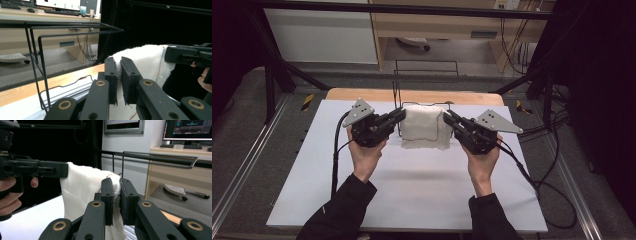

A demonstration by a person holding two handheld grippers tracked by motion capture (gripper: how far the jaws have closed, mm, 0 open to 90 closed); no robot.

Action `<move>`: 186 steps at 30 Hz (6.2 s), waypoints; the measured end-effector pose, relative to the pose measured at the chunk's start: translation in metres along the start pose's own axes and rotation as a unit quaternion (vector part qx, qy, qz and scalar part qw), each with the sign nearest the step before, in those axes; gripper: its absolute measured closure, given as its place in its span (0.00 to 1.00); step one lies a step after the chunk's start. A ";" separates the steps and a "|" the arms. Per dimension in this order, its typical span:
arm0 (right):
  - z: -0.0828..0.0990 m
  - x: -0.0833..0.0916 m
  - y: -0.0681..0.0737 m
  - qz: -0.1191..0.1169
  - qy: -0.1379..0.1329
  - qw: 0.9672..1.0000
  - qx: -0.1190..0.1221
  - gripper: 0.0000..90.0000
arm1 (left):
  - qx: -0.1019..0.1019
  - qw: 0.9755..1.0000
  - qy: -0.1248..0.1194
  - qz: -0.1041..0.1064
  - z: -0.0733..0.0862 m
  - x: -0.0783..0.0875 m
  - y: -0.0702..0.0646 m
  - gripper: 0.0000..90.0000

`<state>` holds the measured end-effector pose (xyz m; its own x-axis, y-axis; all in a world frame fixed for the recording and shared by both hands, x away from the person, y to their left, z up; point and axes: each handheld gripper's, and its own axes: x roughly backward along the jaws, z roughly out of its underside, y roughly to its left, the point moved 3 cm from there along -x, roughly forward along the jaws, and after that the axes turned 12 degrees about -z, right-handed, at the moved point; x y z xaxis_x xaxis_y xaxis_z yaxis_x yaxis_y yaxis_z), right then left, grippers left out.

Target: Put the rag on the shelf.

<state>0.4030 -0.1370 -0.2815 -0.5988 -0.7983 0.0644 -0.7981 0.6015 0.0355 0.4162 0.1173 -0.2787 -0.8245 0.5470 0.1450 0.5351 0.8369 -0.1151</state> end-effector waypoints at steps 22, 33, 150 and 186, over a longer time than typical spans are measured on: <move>-0.043 -0.008 -0.013 0.022 -0.028 0.999 0.022 0.92 | -0.007 0.999 -0.032 -0.007 -0.041 -0.009 0.000 0.93; -0.063 -0.015 -0.022 0.030 -0.034 0.999 0.023 0.92 | -0.005 0.999 -0.042 -0.015 -0.062 -0.020 0.004 0.92; -0.072 -0.078 -0.085 0.053 0.029 0.998 0.022 0.91 | -0.031 0.999 0.002 -0.043 -0.081 -0.088 0.053 0.92; -0.036 -0.057 -0.062 0.015 0.058 0.998 0.033 0.91 | -0.062 0.997 0.051 -0.011 -0.052 -0.058 0.041 0.82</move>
<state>0.4893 -0.1278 -0.2511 -0.6142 -0.7683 0.1802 -0.7845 0.6191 -0.0341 0.4953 0.1212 -0.2411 -0.8166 0.5218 0.2468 0.5407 0.8411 0.0107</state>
